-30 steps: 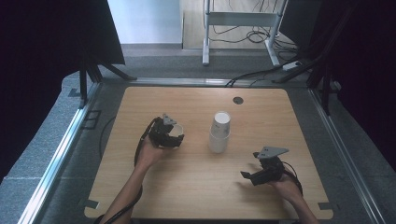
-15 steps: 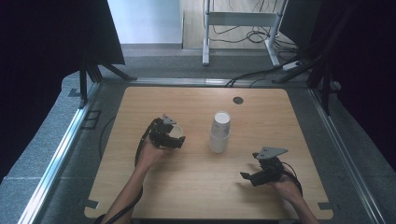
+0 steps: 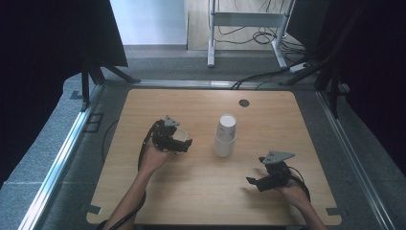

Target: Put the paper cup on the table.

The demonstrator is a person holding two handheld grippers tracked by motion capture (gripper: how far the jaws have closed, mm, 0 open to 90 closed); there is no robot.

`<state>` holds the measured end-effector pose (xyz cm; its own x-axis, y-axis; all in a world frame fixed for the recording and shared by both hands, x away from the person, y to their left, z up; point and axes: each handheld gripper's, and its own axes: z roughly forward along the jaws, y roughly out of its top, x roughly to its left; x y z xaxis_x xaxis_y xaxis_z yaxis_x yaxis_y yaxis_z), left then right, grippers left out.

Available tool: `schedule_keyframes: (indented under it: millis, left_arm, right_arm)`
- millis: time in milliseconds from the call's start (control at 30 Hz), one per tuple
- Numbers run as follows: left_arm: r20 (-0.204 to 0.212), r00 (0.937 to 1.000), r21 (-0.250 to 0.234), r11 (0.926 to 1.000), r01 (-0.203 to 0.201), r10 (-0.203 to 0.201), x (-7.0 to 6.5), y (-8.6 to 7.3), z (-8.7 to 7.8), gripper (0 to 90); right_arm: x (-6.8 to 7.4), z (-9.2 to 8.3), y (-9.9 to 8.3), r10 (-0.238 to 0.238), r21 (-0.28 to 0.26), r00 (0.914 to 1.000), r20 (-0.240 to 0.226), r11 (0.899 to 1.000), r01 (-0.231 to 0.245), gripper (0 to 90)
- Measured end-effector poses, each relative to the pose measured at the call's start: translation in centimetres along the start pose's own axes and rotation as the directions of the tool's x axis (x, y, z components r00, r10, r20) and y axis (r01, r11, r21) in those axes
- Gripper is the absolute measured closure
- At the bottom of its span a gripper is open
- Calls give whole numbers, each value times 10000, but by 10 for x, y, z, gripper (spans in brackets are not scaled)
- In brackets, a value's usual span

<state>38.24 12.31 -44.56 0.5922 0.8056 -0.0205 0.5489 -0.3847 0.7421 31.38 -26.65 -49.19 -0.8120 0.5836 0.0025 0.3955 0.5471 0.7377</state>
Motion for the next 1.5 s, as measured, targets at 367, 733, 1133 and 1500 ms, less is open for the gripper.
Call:
schedule_keyframes:
  millis: [367,733,1133,1500]
  left_arm:
    - [-114,9994,-438,9985,-341,337,-11,-2,-17,0]
    - [-158,9965,-784,9935,-830,820,-23,-7,-41,0]
    - [-174,9969,-1076,9911,-784,770,-28,-26,-71,0]
    - [-35,9984,-1202,9911,-569,568,-30,-58,-77,0]
  right_arm:
    - [0,-1,0,211,-261,9997,-145,9994,-215,36]
    - [0,-3,1,275,-352,9996,-64,9990,-277,24]
    - [-1,-3,1,286,-313,9996,51,9991,-285,24]
    - [-2,-7,-4,216,-220,9995,217,9995,-211,18]
